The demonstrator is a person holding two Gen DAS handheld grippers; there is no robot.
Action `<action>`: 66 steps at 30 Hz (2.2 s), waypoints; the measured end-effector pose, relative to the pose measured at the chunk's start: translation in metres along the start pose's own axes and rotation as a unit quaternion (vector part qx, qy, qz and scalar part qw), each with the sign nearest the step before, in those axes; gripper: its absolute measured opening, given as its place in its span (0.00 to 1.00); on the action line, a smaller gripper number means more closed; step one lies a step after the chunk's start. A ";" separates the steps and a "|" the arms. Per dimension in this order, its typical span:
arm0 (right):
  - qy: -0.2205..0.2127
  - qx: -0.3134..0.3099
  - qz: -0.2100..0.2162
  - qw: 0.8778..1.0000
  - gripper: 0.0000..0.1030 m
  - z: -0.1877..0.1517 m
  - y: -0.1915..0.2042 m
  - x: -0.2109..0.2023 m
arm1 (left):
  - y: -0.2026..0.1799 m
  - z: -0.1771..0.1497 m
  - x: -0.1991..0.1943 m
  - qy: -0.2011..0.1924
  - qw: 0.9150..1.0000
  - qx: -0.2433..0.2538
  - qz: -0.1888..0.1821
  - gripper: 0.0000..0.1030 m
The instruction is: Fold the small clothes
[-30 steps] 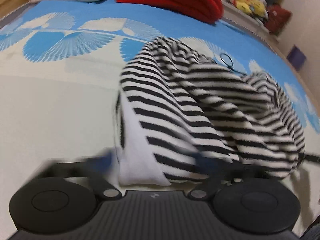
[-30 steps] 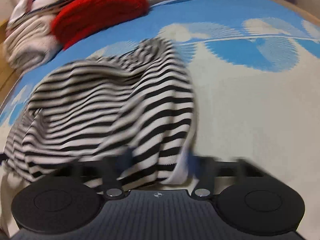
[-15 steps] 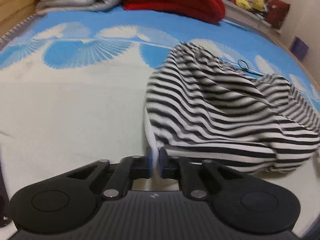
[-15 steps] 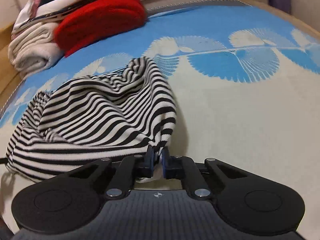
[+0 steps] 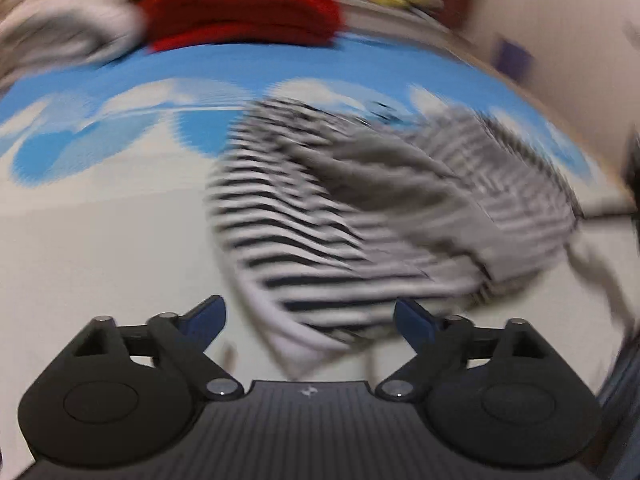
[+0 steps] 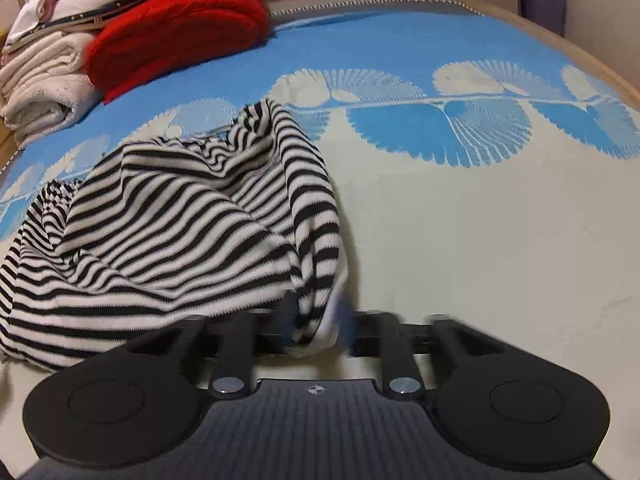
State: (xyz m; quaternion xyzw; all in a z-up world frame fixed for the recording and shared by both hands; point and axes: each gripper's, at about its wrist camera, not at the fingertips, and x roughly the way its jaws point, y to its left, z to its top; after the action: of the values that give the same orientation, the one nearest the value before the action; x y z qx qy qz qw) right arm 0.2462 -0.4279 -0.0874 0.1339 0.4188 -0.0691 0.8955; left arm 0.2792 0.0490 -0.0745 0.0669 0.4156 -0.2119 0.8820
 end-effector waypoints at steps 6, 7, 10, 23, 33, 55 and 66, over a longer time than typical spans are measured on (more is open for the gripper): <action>0.018 -0.030 0.010 0.999 0.25 -0.013 0.011 0.012 | -0.030 -0.002 0.044 0.038 0.997 0.053 0.038 0.35; 0.032 -0.028 0.020 0.999 0.09 -0.013 0.011 0.015 | -0.027 0.000 0.036 0.027 0.998 0.034 0.038 0.25; -0.017 -0.027 0.019 0.999 0.07 -0.007 0.008 -0.008 | -0.019 0.001 0.000 -0.022 0.999 0.028 0.040 0.21; -0.034 0.032 -0.035 0.998 0.05 -0.004 -0.040 -0.018 | 0.011 -0.014 -0.041 -0.065 0.997 0.008 0.028 0.86; -0.121 -0.077 0.114 0.983 0.52 0.037 0.075 -0.007 | 0.027 0.053 0.003 -0.089 0.987 -0.101 0.085 0.88; -0.139 -0.104 0.095 0.980 0.47 0.107 0.169 0.082 | 0.061 0.115 0.112 -0.013 0.980 -0.142 0.137 0.89; -0.105 -0.051 0.051 0.992 0.55 0.113 0.097 0.068 | 0.071 0.105 0.128 0.040 0.963 -0.125 0.234 1.00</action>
State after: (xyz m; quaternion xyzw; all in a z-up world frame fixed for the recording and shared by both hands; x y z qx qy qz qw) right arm 0.3954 -0.3698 -0.0527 0.1017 0.3180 -0.0154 0.9425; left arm 0.4565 0.0410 -0.1083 0.0599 0.4462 0.0564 0.8911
